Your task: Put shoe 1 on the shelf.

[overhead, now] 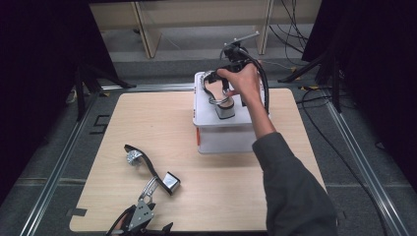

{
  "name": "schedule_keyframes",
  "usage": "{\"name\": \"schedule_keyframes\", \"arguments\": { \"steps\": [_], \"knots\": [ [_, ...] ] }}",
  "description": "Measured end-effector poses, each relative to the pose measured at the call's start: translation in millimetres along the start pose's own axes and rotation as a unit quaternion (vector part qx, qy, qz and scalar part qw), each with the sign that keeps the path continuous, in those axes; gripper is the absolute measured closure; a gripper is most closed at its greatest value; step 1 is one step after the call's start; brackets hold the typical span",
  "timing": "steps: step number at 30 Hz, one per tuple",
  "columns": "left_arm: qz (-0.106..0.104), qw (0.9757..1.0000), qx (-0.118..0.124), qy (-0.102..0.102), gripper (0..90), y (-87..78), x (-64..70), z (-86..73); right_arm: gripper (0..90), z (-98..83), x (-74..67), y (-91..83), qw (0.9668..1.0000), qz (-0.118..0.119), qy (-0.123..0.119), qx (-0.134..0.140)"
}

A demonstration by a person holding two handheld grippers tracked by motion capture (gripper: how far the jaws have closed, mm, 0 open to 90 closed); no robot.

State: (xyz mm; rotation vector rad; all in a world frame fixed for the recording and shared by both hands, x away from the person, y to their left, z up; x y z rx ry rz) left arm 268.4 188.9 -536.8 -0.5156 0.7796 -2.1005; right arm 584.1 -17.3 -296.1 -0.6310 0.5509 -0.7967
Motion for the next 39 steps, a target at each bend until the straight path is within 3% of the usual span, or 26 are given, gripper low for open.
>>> {"name": "schedule_keyframes", "arguments": {
  "steps": [3, 10, 14, 16, 17, 22, 24, 28, 29, 31, 35, 39],
  "knots": [
    [-0.003, 1.0000, -0.005, -0.002, 15.7, 0.0, -0.2, -0.8, 27.6, -15.9, 5.7, -17.7, 0.9999, 0.002, -0.013, -0.011],
    [-0.004, 0.9999, -0.005, -0.010, 15.7, -0.6, -1.7, -0.7, 27.7, -36.5, 8.6, -37.8, 0.9994, 0.009, -0.032, -0.006],
    [-0.002, 1.0000, -0.006, -0.005, 15.7, -0.9, -1.1, -0.9, 28.2, -59.4, -2.4, -48.6, 0.9973, 0.026, -0.067, -0.014],
    [-0.002, 1.0000, -0.006, -0.005, 15.7, -0.9, -1.2, -0.9, 28.1, -64.2, -4.7, -49.3, 0.9968, 0.030, -0.073, -0.015],
    [-0.004, 0.9999, -0.009, -0.006, 15.7, -0.7, -1.3, -1.3, 28.1, -71.1, -5.9, -50.0, 0.9942, 0.036, -0.102, -0.004],
    [-0.003, 0.9999, -0.007, -0.007, 15.7, -0.1, -1.6, -1.0, 28.2, -87.0, -15.7, -55.2, 0.9925, 0.047, -0.112, -0.003],
    [0.000, 1.0000, -0.005, -0.007, 15.7, -0.5, -1.7, -0.8, 28.2, -99.1, -27.2, -57.7, 0.9891, 0.062, -0.134, -0.001],
    [-0.001, 1.0000, -0.005, -0.007, 15.7, -1.3, -1.8, -0.5, 31.3, -110.6, -40.5, -59.5, 0.9862, 0.074, -0.148, 0.010],
    [0.009, 0.9999, 0.006, -0.008, 15.7, -0.3, -3.8, 1.1, 34.2, -120.5, -48.1, -57.8, 0.9826, 0.080, -0.167, 0.019],
    [0.011, 0.9998, 0.009, -0.012, 15.7, -0.5, -4.5, 1.8, 34.1, -133.4, -56.5, -52.6, 0.9800, 0.097, -0.172, 0.020],
    [0.010, 0.9999, 0.005, -0.009, 15.7, -0.5, -4.4, 1.1, 34.0, -152.8, -64.4, -43.1, 0.9787, 0.112, -0.171, 0.016],
    [0.009, 0.9999, 0.002, -0.007, 15.7, 0.3, -5.1, 0.4, 33.9, -175.0, -72.3, -27.3, 0.9745, 0.122, -0.187, 0.019]
  ]
}}
Point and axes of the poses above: each handheld gripper's, and its own axes: y roughly forward along the jaws, z roughly out of its top, x roughly to its right, the point moved 9 cm from there along y, roughly forward along the jaws, and after that the axes turned 8 degrees about -y, right-handed, at the moved point
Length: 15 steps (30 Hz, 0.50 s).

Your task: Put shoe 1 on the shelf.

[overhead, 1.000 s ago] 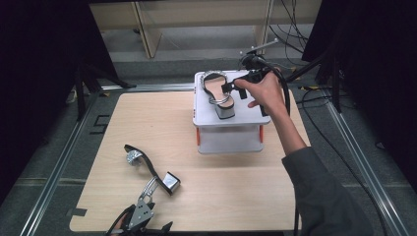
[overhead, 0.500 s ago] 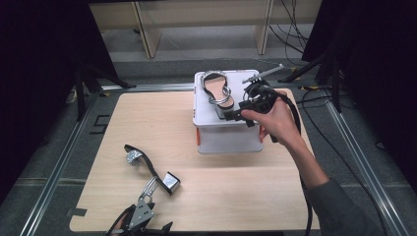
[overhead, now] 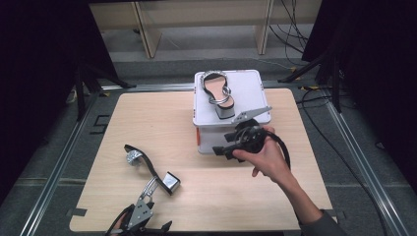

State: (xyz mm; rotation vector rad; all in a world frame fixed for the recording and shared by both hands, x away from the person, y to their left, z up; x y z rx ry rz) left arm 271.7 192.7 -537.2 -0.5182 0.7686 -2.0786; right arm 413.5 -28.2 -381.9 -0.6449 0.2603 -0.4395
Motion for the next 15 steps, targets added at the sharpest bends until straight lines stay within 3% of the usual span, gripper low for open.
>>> {"name": "schedule_keyframes", "arguments": {
  "steps": [2, 3, 5, 7, 8, 13, 15],
  "knots": [
    [0.000, 1.0000, -0.001, -0.002, 15.7, -0.5, -0.3, 0.0, 32.4, -15.7, -10.1, 16.6, 0.9999, 0.012, -0.002, -0.007],
    [0.000, 1.0000, -0.001, -0.002, 15.6, -0.5, -0.3, 0.0, 32.4, -15.7, -10.1, 16.6, 0.9999, 0.012, -0.002, -0.007],
    [-0.005, 1.0000, 0.000, -0.004, 15.7, -1.6, 0.0, 0.2, 31.3, -30.2, -19.4, 34.4, 0.9993, 0.036, 0.008, -0.004],
    [0.000, 1.0000, 0.005, -0.007, 15.7, 0.1, -0.5, 1.4, 31.1, -34.8, -20.1, 41.0, 0.9993, 0.035, 0.013, -0.003],
    [-0.003, 1.0000, 0.003, -0.004, 15.7, -1.4, -0.3, 1.4, 29.7, -47.6, -23.6, 51.5, 0.9982, 0.046, 0.017, -0.034],
    [-0.002, 1.0000, 0.004, -0.006, 15.7, -1.8, -1.3, 1.6, 29.7, -63.1, -25.2, 66.2, 0.9976, 0.047, 0.011, -0.050],
    [-0.005, 0.9999, 0.008, -0.010, 15.7, -0.7, -0.3, 1.9, 29.5, -69.5, -27.5, 71.4, 0.9970, 0.047, 0.021, -0.058]
  ]
}}
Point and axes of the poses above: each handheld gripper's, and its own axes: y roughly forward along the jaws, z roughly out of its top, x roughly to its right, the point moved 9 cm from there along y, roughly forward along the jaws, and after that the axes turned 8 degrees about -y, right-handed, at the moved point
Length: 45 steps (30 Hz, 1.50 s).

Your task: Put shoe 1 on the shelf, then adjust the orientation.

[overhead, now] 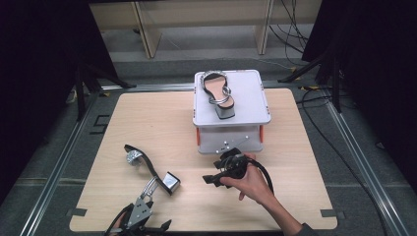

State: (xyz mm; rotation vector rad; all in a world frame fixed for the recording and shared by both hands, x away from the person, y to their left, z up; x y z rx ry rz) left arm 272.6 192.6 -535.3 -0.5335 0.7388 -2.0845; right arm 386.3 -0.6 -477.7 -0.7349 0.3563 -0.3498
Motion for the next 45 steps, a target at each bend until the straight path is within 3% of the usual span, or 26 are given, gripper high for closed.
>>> {"name": "schedule_keyframes", "arguments": {
  "steps": [9, 13, 23, 26, 31, 36, 37, 39, 45],
  "knots": [
    [-0.002, 0.9999, -0.004, 0.009, 15.7, -1.3, 2.5, -0.3, 25.9, -13.6, -10.3, 26.2, 0.9993, 0.007, -0.016, -0.032],
    [-0.002, 0.9999, -0.006, 0.010, 15.7, -1.7, 2.7, -1.1, 23.9, -9.8, -13.6, 34.1, 0.9987, 0.004, -0.041, -0.030],
    [0.006, 0.9999, -0.004, 0.010, 15.7, -0.4, 2.0, -1.2, 22.3, 2.9, -29.0, 60.2, 0.9974, 0.013, -0.064, -0.031],
    [-0.001, 0.9999, -0.006, 0.011, 15.7, -2.2, 3.1, -1.6, 21.7, 6.8, -32.7, 63.9, 0.9973, 0.014, -0.065, -0.030],
    [-0.003, 1.0000, -0.001, 0.008, 15.6, -1.0, 3.9, -1.5, 21.5, 17.6, -43.6, 72.5, 0.9952, 0.019, -0.092, -0.028],
    [-0.002, 0.9999, -0.004, 0.013, 15.6, -2.4, 3.5, -1.7, 20.5, 23.2, -50.6, 85.2, 0.9948, 0.017, -0.095, -0.031],
    [-0.007, 1.0000, 0.005, -0.001, 15.6, -1.6, 6.3, -0.6, 20.4, 23.2, -52.1, 88.8, 0.9945, 0.019, -0.097, -0.033],
    [0.001, 0.9999, -0.006, 0.011, 15.7, -2.2, 2.6, -2.2, 20.2, 24.2, -55.7, 99.5, 0.9943, 0.019, -0.099, -0.036],
    [-0.002, 0.9999, -0.002, 0.012, 15.7, -1.9, 3.6, -1.7, 20.0, 27.8, -57.6, 119.4, 0.9941, 0.010, -0.098, -0.046]
  ]
}}
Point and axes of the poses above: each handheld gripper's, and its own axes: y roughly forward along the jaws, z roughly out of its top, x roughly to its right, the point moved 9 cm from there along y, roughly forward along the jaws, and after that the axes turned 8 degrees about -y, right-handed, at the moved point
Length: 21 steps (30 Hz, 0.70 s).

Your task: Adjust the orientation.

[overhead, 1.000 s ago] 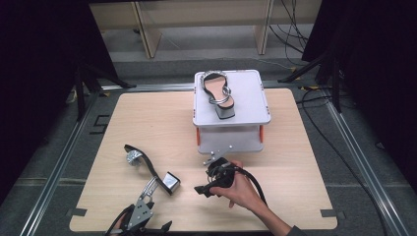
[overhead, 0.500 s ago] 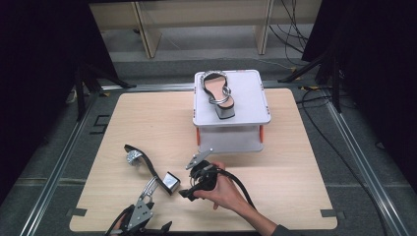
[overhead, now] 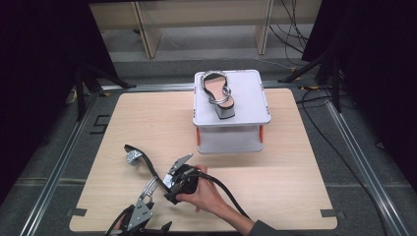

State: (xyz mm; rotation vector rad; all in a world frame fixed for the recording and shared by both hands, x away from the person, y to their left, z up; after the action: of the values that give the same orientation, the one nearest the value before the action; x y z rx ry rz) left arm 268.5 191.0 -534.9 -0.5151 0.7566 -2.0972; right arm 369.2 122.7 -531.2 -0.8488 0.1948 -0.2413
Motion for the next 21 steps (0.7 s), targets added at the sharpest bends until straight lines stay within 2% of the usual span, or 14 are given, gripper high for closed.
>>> {"name": "schedule_keyframes", "arguments": {
  "steps": [3, 6, 7, 8, 9, 10, 11, 13, 15, 16, 20, 21],
  "knots": [
    [0.002, 1.0000, -0.001, 0.003, 15.7, 0.4, -1.3, 0.0, 20.4, 2.1, 0.2, 4.8, 1.0000, 0.000, 0.006, -0.002],
    [0.002, 1.0000, -0.003, 0.004, 15.7, -0.9, -0.7, -0.3, 21.7, 4.6, 2.1, 11.9, 1.0000, -0.003, -0.002, -0.008],
    [0.000, 1.0000, 0.001, -0.005, 15.7, 1.1, 0.4, -0.4, 21.7, 4.6, 2.1, 11.9, 1.0000, -0.003, -0.002, -0.008],
    [0.005, 1.0000, 0.002, 0.001, 15.7, 0.4, -2.1, 0.4, 25.7, 5.0, 2.5, 14.0, 1.0000, -0.006, -0.001, -0.008],
    [0.005, 1.0000, 0.002, 0.001, 15.7, 0.4, -2.1, 0.4, 25.7, 5.0, 2.5, 14.0, 1.0000, -0.006, -0.001, -0.008],
    [0.004, 1.0000, -0.001, 0.003, 15.7, -1.1, -2.4, 0.5, 33.4, 4.4, 3.6, 14.1, 0.9998, -0.014, -0.007, -0.013],
    [0.004, 1.0000, -0.001, 0.003, 15.7, -1.1, -2.4, 0.5, 33.4, 4.4, 3.6, 14.1, 0.9998, -0.014, -0.007, -0.013],
    [0.002, 1.0000, 0.000, 0.002, 15.7, 0.5, -1.1, -0.4, 34.6, 3.7, 3.5, 12.8, 0.9997, -0.016, -0.006, -0.017],
    [0.004, 1.0000, 0.001, 0.000, 15.7, 0.3, -2.1, 0.2, 36.9, 4.3, 6.7, 8.2, 0.9993, -0.029, -0.011, -0.020],
    [0.003, 1.0000, 0.002, 0.003, 15.7, 0.2, -2.3, 0.8, 37.6, 3.6, 8.3, 5.9, 0.9993, -0.031, -0.003, -0.019],
    [0.000, 1.0000, 0.004, -0.002, 15.7, -0.6, -1.8, 0.5, 38.3, -1.1, 13.9, -0.9, 0.9996, -0.019, 0.001, -0.019],
    [-0.003, 1.0000, 0.004, -0.007, 15.8, 0.2, -1.5, 0.2, 38.9, -6.8, 15.7, -7.3, 0.9992, -0.020, -0.013, -0.031]
  ]
}}
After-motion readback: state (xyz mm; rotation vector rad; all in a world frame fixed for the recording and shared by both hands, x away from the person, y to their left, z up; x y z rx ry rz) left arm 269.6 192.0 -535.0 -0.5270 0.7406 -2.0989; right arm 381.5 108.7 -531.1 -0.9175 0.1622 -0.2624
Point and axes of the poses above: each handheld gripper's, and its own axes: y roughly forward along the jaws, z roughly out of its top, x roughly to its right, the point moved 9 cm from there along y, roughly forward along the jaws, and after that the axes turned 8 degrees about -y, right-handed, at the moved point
